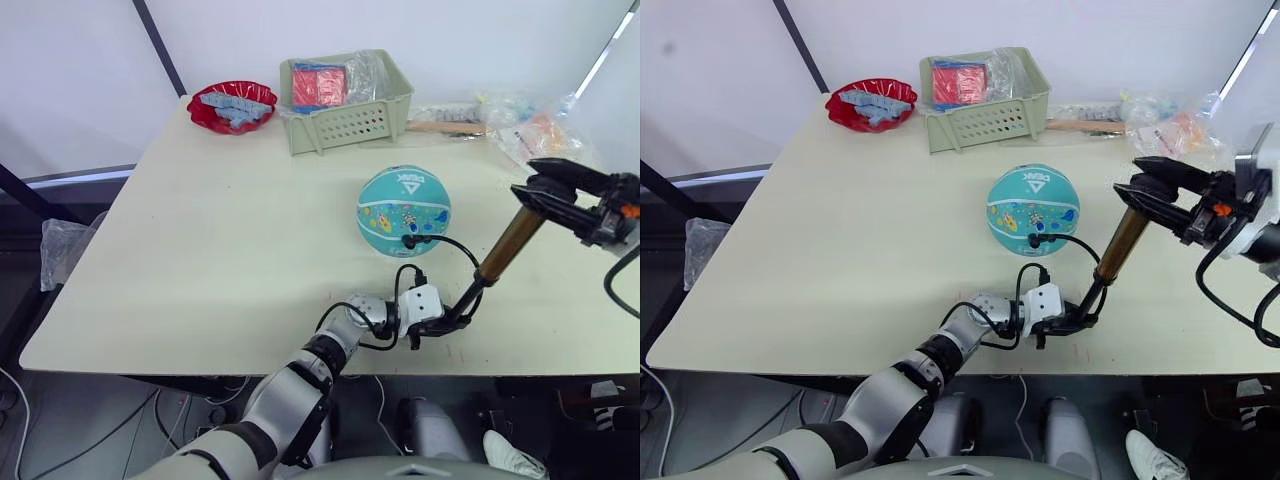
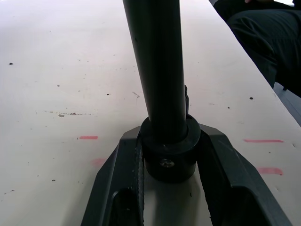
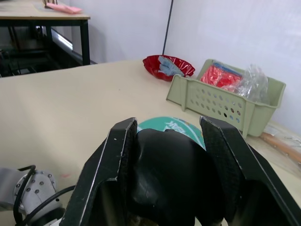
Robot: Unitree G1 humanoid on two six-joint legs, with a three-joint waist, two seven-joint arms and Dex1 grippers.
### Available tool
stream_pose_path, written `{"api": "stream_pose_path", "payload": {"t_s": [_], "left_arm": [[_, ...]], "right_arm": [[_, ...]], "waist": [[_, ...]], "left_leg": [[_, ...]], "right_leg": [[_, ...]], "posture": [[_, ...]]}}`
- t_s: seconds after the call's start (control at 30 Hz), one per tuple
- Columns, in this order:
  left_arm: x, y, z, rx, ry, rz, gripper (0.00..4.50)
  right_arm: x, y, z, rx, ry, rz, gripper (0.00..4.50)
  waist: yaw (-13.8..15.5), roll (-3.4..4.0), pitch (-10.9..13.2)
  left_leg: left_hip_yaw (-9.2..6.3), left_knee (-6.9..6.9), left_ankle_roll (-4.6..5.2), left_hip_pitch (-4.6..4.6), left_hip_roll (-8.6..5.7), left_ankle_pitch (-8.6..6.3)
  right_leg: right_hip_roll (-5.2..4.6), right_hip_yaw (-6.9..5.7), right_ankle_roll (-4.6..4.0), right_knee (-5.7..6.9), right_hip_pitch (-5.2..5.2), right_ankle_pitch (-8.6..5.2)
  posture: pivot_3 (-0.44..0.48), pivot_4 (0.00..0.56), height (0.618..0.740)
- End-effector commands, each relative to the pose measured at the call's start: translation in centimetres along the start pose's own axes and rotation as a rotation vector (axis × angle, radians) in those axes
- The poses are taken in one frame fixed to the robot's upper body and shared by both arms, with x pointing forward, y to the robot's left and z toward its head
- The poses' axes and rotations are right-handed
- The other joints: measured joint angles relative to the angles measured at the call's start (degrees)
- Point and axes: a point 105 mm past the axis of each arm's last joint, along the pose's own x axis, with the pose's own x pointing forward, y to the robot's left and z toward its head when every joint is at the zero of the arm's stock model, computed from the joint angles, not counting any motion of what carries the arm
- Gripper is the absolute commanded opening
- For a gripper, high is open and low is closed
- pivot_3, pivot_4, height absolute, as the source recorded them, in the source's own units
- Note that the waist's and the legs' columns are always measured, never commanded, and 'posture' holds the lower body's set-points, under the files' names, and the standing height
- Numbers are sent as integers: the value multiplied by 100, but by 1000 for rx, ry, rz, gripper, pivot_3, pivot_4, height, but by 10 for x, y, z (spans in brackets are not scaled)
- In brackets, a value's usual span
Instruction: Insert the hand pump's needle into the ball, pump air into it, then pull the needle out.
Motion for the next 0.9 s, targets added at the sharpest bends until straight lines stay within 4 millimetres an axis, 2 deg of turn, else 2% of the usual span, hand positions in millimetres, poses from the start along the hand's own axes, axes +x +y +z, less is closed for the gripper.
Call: {"api": "stream_pose_path", "payload": {"t_s": [0.03, 0.33, 0.43, 0.5, 0.7, 0.77, 0.83, 0.87, 0.9], "left_arm": [[-5, -27, -37, -46, 145, -100, 1085], [-4, -28, -38, -48, 148, -103, 1085], [-5, -27, -38, -48, 148, -100, 1085], [-5, -26, -38, -47, 150, -99, 1085], [-6, -25, -38, -46, 154, -98, 1085], [-6, -25, -38, -43, 154, -100, 1085], [-6, -25, -37, -41, 154, -103, 1085], [-6, -25, -37, -41, 154, -104, 1085], [-5, -26, -37, -40, 154, -106, 1085]], "right_arm": [[2, 2, -33, 21, 97, -39, 1630], [12, 47, -127, 122, 170, -64, 1630], [10, 58, -144, 119, 191, -61, 1630], [9, 61, -148, 115, 181, -66, 1630], [11, 51, -124, 77, 68, -82, 1630], [8, 39, -101, 43, 13, -92, 1630], [2, 23, -70, 6, -51, -103, 1630], [-1, 18, -56, -5, -77, -101, 1630], [-4, 14, -44, -15, -92, -95, 1630]], "waist": [[-4, -15, -10], [-19, -64, -86], [-27, -62, -86], [-27, -62, -86], [-24, -55, -89], [-20, -51, -85], [-21, -43, -79], [-14, 2, -44], [-11, 6, -41]], "left_leg": [[-1, 0, 0, 0, 1, 0], [-11, -1, 0, 15, 7, 0], [-7, -2, -1, 42, 11, 0], [-8, -10, -2, 84, 16, -1], [-12, -17, -2, 99, 32, -1], [-11, -17, -2, 97, 32, -1], [-10, -17, -2, 94, 31, -1], [-10, -17, -2, 92, 30, -1], [-5, -15, -2, 80, 14, -1]], "right_leg": [[2, -1, 0, 0, 0, 0], [12, -10, -2, 3, 11, -1], [15, -8, -2, 3, 34, -2], [14, -12, -12, 2, 68, -11], [23, -21, -15, 2, 76, -13], [22, -21, -16, 2, 76, -13], [20, -21, -18, 0, 75, -13], [19, -21, -18, -1, 75, -12], [0, -16, -17, -3, 74, -11]], "posture": [[0, 150, 740], [0, 150, 740], [0, 150, 740], [0, 150, 740], [0, 150, 740], [0, 150, 740], [0, 150, 740], [0, 150, 740], [0, 150, 740]]}}
